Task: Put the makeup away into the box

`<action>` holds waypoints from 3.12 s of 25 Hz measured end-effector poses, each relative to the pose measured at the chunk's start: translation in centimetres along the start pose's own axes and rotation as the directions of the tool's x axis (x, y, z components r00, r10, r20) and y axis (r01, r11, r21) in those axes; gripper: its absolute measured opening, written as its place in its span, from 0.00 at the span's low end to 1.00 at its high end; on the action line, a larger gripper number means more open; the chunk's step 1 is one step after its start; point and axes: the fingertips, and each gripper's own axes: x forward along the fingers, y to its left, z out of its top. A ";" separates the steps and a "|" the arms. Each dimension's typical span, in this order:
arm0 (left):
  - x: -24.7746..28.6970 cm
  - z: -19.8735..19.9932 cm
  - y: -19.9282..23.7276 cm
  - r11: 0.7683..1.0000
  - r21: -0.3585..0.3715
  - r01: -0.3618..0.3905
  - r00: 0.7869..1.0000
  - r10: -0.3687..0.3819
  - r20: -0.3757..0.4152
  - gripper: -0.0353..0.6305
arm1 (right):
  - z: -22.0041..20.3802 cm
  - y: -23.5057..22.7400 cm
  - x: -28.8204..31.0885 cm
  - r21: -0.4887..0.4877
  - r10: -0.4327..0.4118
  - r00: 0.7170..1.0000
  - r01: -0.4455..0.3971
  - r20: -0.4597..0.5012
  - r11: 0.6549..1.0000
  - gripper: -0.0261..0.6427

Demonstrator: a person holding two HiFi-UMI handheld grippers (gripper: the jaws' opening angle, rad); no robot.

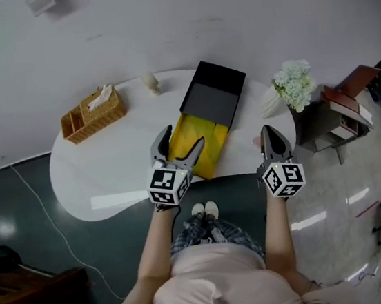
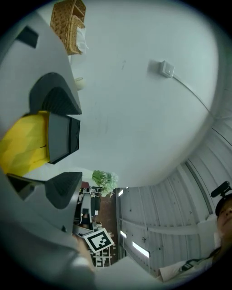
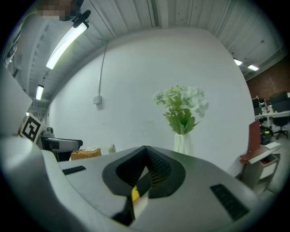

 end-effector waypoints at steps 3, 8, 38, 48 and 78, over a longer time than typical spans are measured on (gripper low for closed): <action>3.1 -0.4 -2.8 0.997 0.009 0.075 0.997 -0.075 -0.027 0.63 | -0.7 -2.8 -1.5 0.015 -0.067 0.998 0.067 -0.010 0.998 0.06; 8.3 -1.5 -8.9 0.981 0.005 0.193 0.978 -0.192 -0.086 0.63 | -2.2 -7.0 -3.7 0.036 -0.150 0.988 0.152 -0.038 0.988 0.06; 20.0 -21.4 -21.4 0.993 -0.047 0.107 0.839 -0.115 -0.532 0.62 | -11.3 -15.3 -4.5 -0.053 -0.203 0.934 0.197 -0.295 0.979 0.06; 20.3 -22.5 -21.0 0.991 0.071 0.114 0.796 -0.048 -0.603 0.42 | -11.6 -15.5 -4.7 -0.067 -0.220 0.924 0.209 -0.312 0.976 0.06; 8.3 -10.8 0.4 0.975 0.000 -0.224 0.883 0.203 -0.424 0.42 | -6.1 6.2 9.4 -0.100 0.180 0.946 -0.214 -0.269 0.972 0.06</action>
